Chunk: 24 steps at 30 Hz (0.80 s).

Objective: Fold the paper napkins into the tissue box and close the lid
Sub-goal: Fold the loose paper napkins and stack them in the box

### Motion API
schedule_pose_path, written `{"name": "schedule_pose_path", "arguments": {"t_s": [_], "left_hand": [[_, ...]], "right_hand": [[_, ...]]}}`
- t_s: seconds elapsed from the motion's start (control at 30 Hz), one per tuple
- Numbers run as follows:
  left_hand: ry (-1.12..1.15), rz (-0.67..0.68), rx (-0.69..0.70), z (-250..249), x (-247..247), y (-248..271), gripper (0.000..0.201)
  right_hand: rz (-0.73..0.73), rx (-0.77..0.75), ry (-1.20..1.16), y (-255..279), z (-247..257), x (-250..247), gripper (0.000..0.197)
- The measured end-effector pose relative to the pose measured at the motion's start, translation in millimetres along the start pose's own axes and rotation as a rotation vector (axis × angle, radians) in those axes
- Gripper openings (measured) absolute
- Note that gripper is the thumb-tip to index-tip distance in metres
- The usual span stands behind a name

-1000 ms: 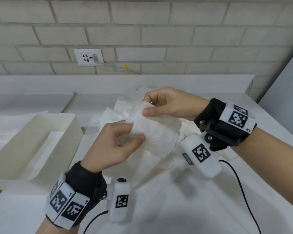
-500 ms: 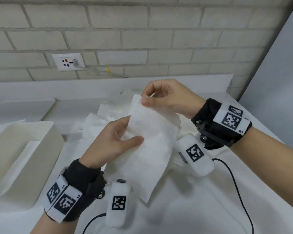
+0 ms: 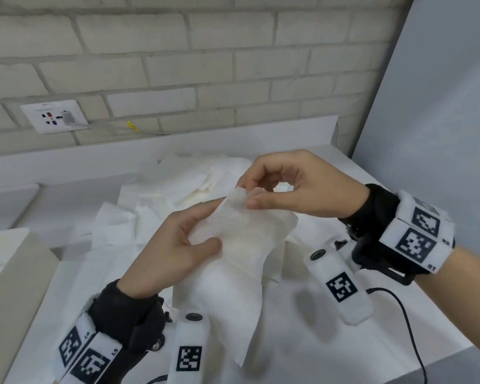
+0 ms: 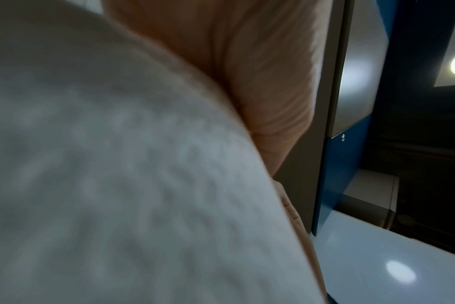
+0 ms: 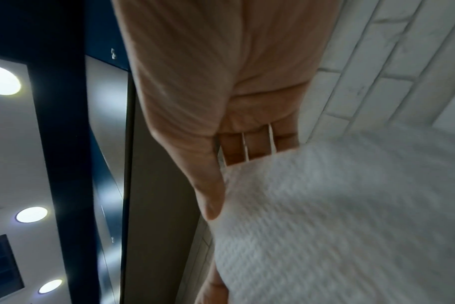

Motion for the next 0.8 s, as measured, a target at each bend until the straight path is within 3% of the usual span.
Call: {"name": "schedule_pose_path", "arguments": {"t_s": [0.17, 0.33, 0.63, 0.8], "left_hand": [[-0.11, 0.014, 0.003, -3.0, 0.5, -3.0, 0.054], [-0.153, 0.005, 0.035, -1.8, -0.9, -5.4, 0.052], [-0.074, -0.009, -0.005, 14.8, -6.1, -3.8, 0.041], [-0.08, 0.022, 0.037, 11.3, -1.3, -3.3, 0.046]], "right_hand": [[0.028, -0.066, 0.132, 5.0, 2.2, 1.2, 0.004], [0.067, -0.038, 0.169, 1.7, -0.4, 9.0, 0.007], [0.052, 0.076, -0.156, -6.2, -14.6, 8.1, 0.01], [-0.03, 0.089, -0.194, -14.5, -23.9, 5.2, 0.01]]}}
Point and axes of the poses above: each hand's wrist, its own y-axis away from the middle knuckle, its own x-axis out of the palm, z = x × y, the point moved 5 cm from there along -y, towards the middle knuckle, and after that the axes turned 4 degrees about x, right-handed, at the moved point
